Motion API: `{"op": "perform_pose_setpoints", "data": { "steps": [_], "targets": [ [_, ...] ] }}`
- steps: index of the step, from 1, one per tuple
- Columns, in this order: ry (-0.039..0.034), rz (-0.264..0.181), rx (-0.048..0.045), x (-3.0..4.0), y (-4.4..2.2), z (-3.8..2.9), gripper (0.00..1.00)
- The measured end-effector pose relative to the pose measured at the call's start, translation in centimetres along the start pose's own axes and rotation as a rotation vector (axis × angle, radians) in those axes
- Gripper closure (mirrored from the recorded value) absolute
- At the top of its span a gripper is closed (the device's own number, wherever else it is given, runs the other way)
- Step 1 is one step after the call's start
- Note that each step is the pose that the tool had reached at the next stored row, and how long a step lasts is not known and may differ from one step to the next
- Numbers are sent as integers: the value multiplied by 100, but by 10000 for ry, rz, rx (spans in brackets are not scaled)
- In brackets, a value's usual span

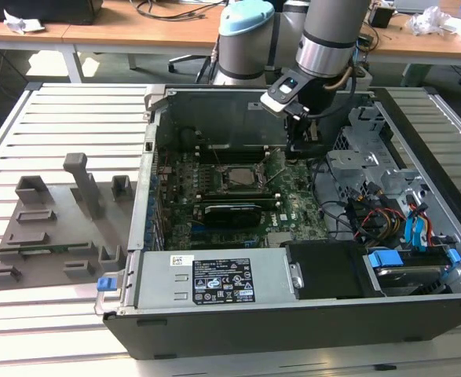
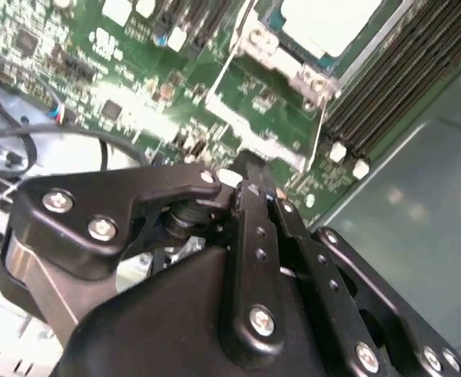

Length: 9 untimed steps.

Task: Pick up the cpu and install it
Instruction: 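Close the cpu cover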

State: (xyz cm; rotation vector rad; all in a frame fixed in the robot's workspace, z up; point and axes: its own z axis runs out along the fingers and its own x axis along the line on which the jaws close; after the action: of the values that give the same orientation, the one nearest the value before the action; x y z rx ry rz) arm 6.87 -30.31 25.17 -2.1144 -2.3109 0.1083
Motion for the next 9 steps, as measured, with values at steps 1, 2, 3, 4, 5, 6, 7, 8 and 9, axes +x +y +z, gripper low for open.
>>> {"op": "perform_pose_setpoints", "data": {
  "steps": [1, 2, 3, 4, 5, 6, 7, 8, 9],
  "targets": [
    [1, -1, -1, 7, -75, 4, 89],
    [1, -1, 0, 10, -106, 6, 89],
    [1, -1, -1, 12, -130, 7, 89],
    [1, 1, 0, 16, -176, 10, 89],
    [1, -1, -2, 18, -197, 11, 89],
    [1, -2, -2, 19, -211, 11, 89],
    [0, 0, -2, 21, -231, 12, 89],
    [0, 0, -2, 22, -244, 13, 89],
    [1, 0, -3, 23, -256, 14, 89]
  ]
}}
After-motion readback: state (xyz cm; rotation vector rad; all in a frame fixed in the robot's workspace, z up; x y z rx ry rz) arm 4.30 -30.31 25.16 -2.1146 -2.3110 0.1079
